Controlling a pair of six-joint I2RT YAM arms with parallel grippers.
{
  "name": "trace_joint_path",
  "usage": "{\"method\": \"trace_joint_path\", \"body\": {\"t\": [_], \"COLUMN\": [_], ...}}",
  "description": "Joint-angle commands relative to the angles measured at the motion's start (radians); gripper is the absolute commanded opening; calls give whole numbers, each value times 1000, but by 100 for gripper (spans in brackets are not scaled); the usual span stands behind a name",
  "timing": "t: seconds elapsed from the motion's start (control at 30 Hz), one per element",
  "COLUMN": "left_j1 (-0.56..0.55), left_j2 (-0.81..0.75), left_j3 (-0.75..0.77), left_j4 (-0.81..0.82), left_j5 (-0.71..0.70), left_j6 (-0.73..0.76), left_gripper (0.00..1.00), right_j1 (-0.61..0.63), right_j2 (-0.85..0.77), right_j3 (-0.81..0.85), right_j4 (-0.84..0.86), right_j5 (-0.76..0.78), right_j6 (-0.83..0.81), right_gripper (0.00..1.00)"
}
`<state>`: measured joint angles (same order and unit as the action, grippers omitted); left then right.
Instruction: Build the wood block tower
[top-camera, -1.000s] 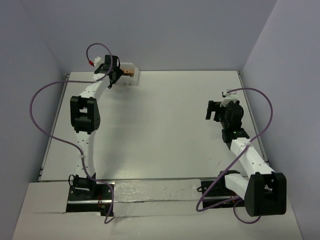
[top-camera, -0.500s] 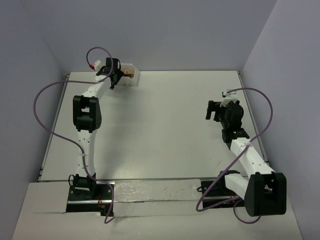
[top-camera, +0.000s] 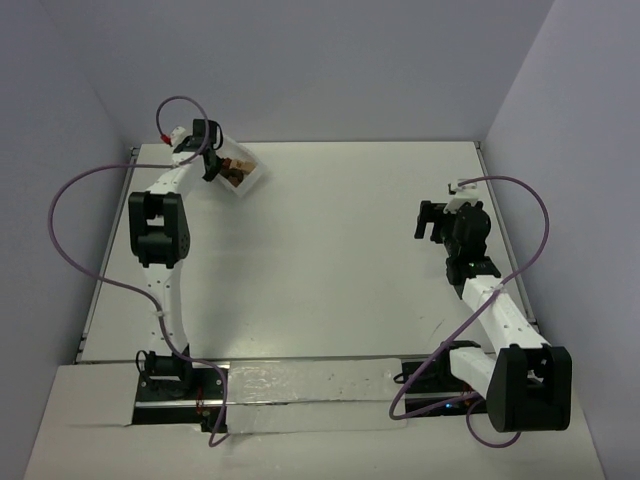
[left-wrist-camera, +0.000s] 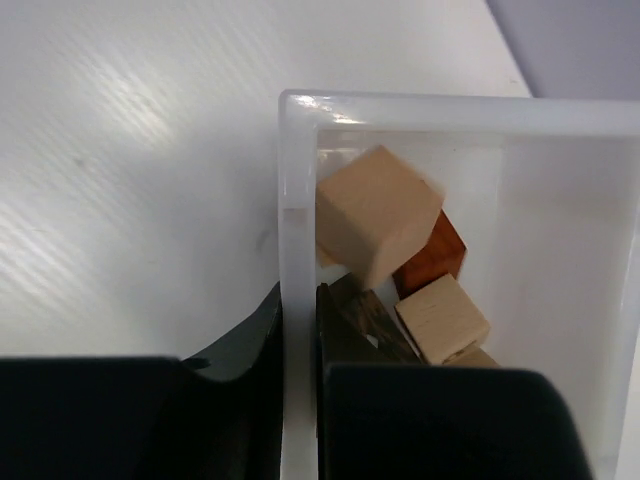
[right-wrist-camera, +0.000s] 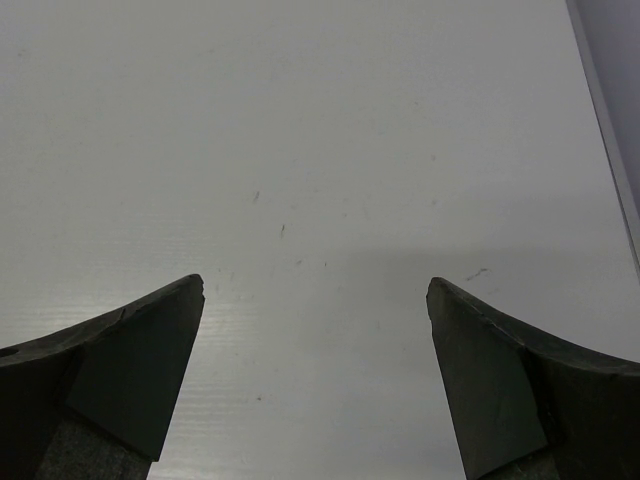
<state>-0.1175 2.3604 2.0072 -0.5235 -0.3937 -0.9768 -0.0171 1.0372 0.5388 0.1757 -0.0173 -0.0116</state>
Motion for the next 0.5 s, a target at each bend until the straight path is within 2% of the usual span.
{"method": "trace_joint_path", "body": {"t": [0.0,0.1,0.2,0.3,0.4,0.47], "left_j1": [25,22,8,-37,-103,-162], "left_j2": [-104,-127,-178,-269,-347,-406], "left_j3": [-18,-11,-60,-160,-305,-411], "left_j4": [-125,-174,-195,-144,-29,97], "left_j5": [51,57,-7,-128,-356,-492], "left_j6": [189,319,424,501,607,757], "left_gripper": [0,0,0,0,0,0], "right_j1": [-4,-4,-4,-4,-4,-3], "right_j2": [-24,-30,-38,-42,-49,-53], "right_j3": [55,57,58,61,64,64], "right_j4": [16,14,11,8,4,2], "right_j5": [-14,-22,-27,-34,-39,-42], "right_j6": [7,9,10,10,10,10], "right_gripper": [100,100,100,100,100,100]}}
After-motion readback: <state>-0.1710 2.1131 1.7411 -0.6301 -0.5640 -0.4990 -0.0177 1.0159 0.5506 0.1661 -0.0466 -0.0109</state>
